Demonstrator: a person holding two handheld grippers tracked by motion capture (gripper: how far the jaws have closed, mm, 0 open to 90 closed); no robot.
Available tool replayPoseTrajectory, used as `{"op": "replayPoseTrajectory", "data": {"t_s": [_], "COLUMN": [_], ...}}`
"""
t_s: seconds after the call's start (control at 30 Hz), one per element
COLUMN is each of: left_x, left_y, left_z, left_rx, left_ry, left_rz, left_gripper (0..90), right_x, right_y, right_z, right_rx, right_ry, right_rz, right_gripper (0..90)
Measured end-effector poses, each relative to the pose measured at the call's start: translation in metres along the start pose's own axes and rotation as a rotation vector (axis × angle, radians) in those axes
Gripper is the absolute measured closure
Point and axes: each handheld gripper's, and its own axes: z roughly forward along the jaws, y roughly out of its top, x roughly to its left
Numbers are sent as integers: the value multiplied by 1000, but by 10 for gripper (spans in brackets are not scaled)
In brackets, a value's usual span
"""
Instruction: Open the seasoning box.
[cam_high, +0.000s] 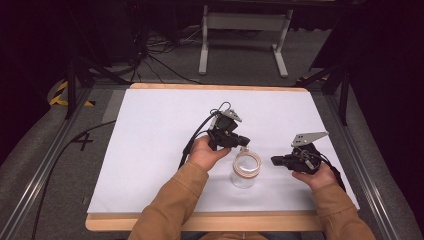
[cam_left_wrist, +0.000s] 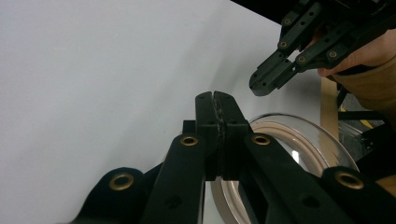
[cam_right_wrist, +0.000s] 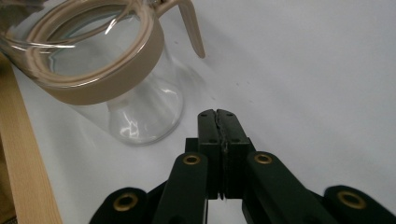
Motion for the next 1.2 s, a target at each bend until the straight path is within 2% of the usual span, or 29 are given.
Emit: {"op": "replayPoseTrajectory", "data": {"t_s": [0.2, 0.4, 0.47, 0.63, 0.73, 1.03, 1.2], "left_x": [1, -1, -1, -1, -1, 0, 1], "left_y": [0, 0, 0, -1, -1, -1, -1], "left_z": [0, 1, 0, -1, -1, 0, 0], "left_rx": [-2, -1, 2, 3, 3, -1, -2], "left_ry": [6, 22, 24, 24, 25, 18, 17], "left_rz": [-5, 16, 24, 25, 30, 23, 21], "left_gripper": [894, 894, 894, 894, 895, 894, 895], "right_x": [3, 14, 15, 21, 23, 36, 41], "right_y": [2, 7, 9, 12, 13, 18, 19], "right_z": [0, -2, -3, -9, -9, -6, -3], "right_rx": [-6, 2, 10, 7, 17, 39, 51], "right_ry": [20, 87, 94, 130, 141, 237, 259], "right_rz": [-12, -60, -69, -94, -106, -144, -160], "right_gripper": [893, 894, 895, 895, 895, 896, 895]}}
